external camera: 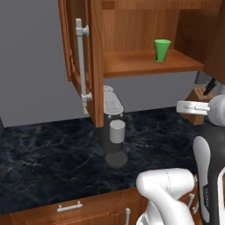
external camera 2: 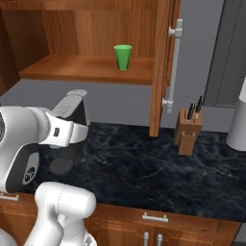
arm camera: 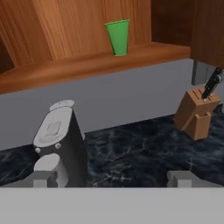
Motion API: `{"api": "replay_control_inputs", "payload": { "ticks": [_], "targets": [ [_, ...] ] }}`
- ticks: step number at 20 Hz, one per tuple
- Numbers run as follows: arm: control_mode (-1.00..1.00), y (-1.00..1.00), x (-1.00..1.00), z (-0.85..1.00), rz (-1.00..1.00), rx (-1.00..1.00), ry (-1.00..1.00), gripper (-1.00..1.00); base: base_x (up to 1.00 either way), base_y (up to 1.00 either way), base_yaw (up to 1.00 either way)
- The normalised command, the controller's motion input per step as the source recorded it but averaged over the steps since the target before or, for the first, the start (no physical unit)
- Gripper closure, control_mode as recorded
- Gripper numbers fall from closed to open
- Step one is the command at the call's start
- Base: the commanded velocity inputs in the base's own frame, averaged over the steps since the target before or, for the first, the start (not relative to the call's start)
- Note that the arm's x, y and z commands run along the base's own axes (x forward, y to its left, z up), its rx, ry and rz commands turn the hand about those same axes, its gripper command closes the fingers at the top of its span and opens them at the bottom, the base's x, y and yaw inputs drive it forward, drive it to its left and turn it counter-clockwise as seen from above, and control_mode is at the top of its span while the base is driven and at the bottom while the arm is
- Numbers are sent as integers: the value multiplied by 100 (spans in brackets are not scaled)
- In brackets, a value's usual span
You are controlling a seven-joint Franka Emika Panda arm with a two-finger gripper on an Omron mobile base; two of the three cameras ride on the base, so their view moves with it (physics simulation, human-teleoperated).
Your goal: Open the cabinet directly in front. Then move the beer and the cup to the dining counter with the candle on it.
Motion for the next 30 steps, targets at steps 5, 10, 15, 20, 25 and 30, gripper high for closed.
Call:
{"api": "replay_control_inputs", "payload": {
  "ticks": [5,10,15,20,25,30],
  "targets": [
    [-100,-18,5,69,-11,-6,10,-100,0,0,0],
    [-100,-22,-19,56,-6,-16,0,-100,0,0,0],
    [-100,-5,-32,24,5,-21,0,-100,0,0,0],
    [-100,8,-1,19,25,-21,0,-100,0,0,0],
    [-100,1,0,25,27,-6,0,-100,0,0,0],
    [-100,3,14,10,0,0,-2,-100,0,0,0]
  ]
}}
